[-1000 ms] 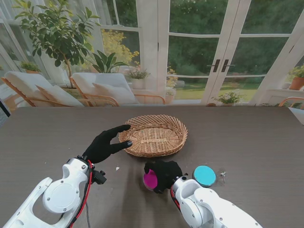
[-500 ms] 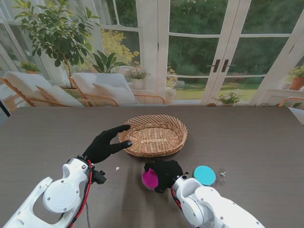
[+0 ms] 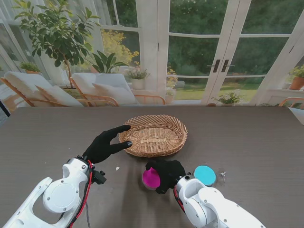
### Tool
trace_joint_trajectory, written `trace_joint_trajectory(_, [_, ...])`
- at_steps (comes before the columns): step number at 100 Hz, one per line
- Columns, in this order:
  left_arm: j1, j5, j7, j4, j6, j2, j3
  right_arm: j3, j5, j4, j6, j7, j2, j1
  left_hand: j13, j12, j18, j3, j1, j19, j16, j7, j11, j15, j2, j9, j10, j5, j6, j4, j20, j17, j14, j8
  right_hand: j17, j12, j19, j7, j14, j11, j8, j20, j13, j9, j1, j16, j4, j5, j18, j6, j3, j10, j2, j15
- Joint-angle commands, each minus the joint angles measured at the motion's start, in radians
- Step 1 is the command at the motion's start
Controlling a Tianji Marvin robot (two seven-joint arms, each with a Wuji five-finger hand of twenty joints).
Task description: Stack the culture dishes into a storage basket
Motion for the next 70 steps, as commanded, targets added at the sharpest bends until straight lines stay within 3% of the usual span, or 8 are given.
trace_joint_trajectory(1, [0.002,-0.004,-0.020,0.000,-0.001,-0.001,-0.001,0.006,-0.005,-0.024,-0.006,0.023,0.004,-0.016,-0.030,-0.012,0.019,-0.025,0.030,-0.025,0.010,-0.001,-0.017,-0.019,0.059,-0.026,0.001,0.017,-0.017,0.007,0.012,-0.010,0.007,-0.003,-0.057,-0.017,-0.022,-0.013,0.026,-0.014,-0.016,-0.024,-0.003,-0.046,-0.035,-0.017,0.010,-0.045,0.048,0.019,0.019,-0.018,0.008,-0.022])
trace_joint_trajectory(23, [0.002,-0.004,-0.018,0.001,-0.004,-0.002,-0.001,0.067,-0.026,-0.087,-0.012,0.088,0.014,-0.056,-0.030,-0.013,0.019,-0.025,0.029,-0.025,0.009,-0.002,-0.017,-0.019,0.059,-0.026,0.001,0.016,-0.017,0.007,0.013,-0.010,0.008,-0.003,-0.090,-0.027,-0.085,-0.073,0.038,-0.033,-0.033,-0.053,-0.051,-0.082,-0.069,-0.044,0.014,-0.063,0.056,0.055,-0.023,-0.019,0.076,-0.094])
trace_joint_trajectory(47, [-0.001,-0.007,-0.020,0.006,-0.011,-0.001,0.000,0.236,-0.032,-0.202,-0.026,0.161,0.020,-0.158,-0.035,-0.013,0.016,-0.025,0.029,-0.027,0.008,-0.002,-0.017,-0.021,0.061,-0.027,0.000,0.016,-0.015,0.007,0.013,-0.015,0.006,-0.003,-0.197,-0.037,-0.162,-0.054,0.000,-0.052,0.015,-0.076,-0.160,-0.086,-0.114,-0.068,0.057,-0.057,0.013,0.112,-0.193,-0.002,0.339,-0.148])
trace_joint_trajectory(58, [-0.003,-0.008,-0.018,0.009,-0.016,-0.002,0.001,0.310,-0.025,-0.231,-0.034,0.160,0.017,-0.194,-0.039,-0.013,0.015,-0.025,0.029,-0.031,0.007,-0.001,-0.016,-0.024,0.063,-0.025,-0.001,0.018,-0.014,0.007,0.010,-0.021,0.004,-0.003,-0.291,-0.054,-0.316,-0.067,0.001,-0.093,0.007,-0.168,-0.213,-0.076,-0.107,-0.129,0.089,-0.047,0.006,0.122,-0.286,-0.004,0.446,-0.230])
trace_joint_trajectory(70, [-0.006,-0.009,-0.018,0.012,-0.019,-0.002,0.003,0.381,-0.026,-0.257,-0.040,0.177,0.017,-0.224,-0.042,-0.012,0.013,-0.025,0.029,-0.034,0.005,-0.002,-0.016,-0.026,0.064,-0.025,-0.001,0.015,-0.015,0.007,0.007,-0.023,0.003,-0.003,-0.409,-0.112,-0.546,-0.155,-0.006,-0.250,-0.097,-0.337,-0.290,-0.031,-0.109,-0.227,0.106,-0.016,-0.036,0.150,-0.353,0.011,0.514,-0.357])
